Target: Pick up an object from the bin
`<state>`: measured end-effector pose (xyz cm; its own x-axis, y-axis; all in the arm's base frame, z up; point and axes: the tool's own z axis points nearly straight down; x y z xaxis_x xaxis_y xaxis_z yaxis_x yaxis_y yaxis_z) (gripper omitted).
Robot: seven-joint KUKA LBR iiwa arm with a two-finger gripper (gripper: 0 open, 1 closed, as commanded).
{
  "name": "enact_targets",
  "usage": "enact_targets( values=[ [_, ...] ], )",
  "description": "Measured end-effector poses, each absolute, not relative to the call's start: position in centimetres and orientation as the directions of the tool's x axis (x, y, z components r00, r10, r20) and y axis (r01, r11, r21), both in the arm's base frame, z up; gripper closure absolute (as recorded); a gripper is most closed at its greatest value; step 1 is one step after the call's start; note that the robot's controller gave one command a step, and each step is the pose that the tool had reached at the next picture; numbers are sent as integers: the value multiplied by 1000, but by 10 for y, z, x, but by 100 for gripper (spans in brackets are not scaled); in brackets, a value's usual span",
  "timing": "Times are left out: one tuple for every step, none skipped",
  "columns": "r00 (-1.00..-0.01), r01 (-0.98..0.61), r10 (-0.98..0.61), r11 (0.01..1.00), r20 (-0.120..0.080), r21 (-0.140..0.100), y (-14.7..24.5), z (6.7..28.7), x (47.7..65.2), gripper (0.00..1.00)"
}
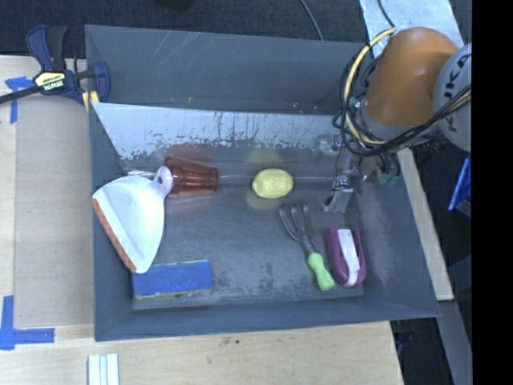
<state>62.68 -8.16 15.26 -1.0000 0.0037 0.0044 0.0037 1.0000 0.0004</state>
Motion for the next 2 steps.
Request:
enact_targets(
  values=[
    [-1000, 1, 1, 1000, -4, 0, -81, 158, 629, 0],
    [-938, -346, -346, 938, -1, 1, -65, 69, 625, 0]
  ],
)
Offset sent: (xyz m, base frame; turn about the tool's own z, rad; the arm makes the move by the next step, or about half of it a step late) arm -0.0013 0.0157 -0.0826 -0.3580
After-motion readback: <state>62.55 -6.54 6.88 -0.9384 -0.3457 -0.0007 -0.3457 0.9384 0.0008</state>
